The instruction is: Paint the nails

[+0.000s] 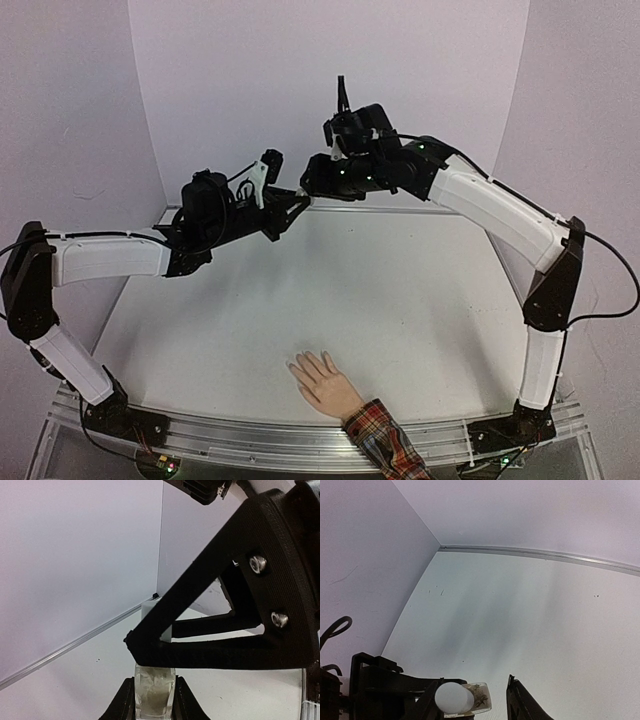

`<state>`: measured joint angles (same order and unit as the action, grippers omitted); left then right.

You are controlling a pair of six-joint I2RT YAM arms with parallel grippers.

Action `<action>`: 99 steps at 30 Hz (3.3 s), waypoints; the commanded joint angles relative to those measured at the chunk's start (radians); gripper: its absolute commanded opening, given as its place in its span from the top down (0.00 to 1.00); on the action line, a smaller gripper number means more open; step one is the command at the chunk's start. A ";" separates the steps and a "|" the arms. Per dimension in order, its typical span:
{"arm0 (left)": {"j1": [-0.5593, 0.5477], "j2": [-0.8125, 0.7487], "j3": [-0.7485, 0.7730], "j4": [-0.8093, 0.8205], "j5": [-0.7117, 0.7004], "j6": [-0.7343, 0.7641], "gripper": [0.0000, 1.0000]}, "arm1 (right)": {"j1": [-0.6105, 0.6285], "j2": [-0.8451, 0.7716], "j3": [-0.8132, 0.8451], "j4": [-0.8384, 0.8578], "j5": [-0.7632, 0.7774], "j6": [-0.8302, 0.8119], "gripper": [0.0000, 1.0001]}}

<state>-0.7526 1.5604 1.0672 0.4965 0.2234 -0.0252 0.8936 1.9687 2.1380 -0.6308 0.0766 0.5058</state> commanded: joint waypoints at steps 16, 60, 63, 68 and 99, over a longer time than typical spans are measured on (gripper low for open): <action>0.033 -0.177 0.016 0.089 0.714 -0.312 1.00 | 0.006 -0.252 -0.252 0.054 -0.722 -0.583 1.00; -0.017 -0.056 0.036 0.002 -0.054 -0.037 1.00 | 0.019 -0.025 0.061 -0.026 0.026 0.014 0.45; -0.019 -0.057 0.033 0.011 -0.055 -0.040 1.00 | 0.018 -0.009 0.079 -0.025 0.015 0.014 0.49; -0.020 -0.053 0.045 -0.003 -0.043 -0.041 1.00 | 0.018 0.020 0.106 -0.026 -0.021 0.016 0.51; 0.147 -0.143 0.086 0.015 0.860 -0.330 1.00 | -0.022 -0.262 -0.233 0.087 -0.823 -0.535 0.73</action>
<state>-0.6224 1.4454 1.0802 0.6232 1.2107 -0.5087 0.8668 1.7484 1.9432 -0.5145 -0.8046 -0.0518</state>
